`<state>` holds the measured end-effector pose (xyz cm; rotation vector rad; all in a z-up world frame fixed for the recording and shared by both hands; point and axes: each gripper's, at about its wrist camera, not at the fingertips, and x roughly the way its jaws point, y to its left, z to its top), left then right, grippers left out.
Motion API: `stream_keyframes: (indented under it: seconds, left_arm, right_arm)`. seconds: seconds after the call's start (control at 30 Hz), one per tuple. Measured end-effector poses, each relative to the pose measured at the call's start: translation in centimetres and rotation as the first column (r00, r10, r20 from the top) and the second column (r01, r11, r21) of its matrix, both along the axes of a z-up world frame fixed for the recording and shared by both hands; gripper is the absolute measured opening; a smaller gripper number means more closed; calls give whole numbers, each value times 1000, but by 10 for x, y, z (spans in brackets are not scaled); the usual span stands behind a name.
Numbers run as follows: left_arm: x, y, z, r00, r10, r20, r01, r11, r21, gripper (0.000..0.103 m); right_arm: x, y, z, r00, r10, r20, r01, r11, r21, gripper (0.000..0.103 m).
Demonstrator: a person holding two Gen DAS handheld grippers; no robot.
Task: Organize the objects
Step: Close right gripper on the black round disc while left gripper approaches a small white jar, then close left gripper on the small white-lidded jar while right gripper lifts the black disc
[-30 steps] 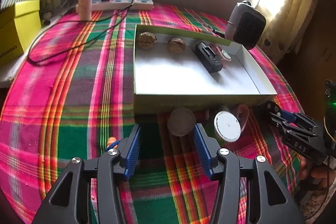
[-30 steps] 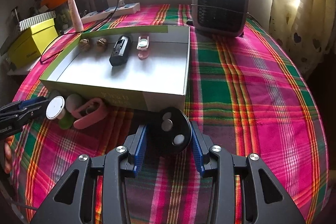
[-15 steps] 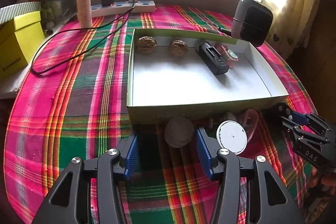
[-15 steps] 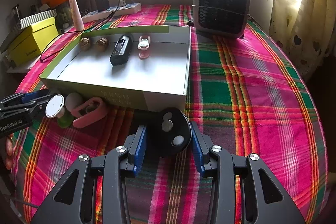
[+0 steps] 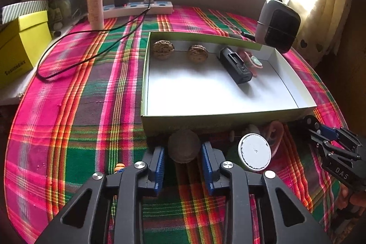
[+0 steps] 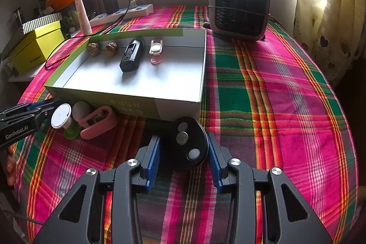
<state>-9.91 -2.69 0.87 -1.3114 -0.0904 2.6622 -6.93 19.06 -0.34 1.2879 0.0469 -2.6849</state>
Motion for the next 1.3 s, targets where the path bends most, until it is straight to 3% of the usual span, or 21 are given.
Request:
stream_keyframes:
  seconds: [1.3]
  left_arm:
    - [13, -3, 6, 1000, 14, -19, -14, 1000, -12, 26]
  right_arm:
    - [10, -1, 7, 1000, 9, -26, -10, 1000, -28, 36]
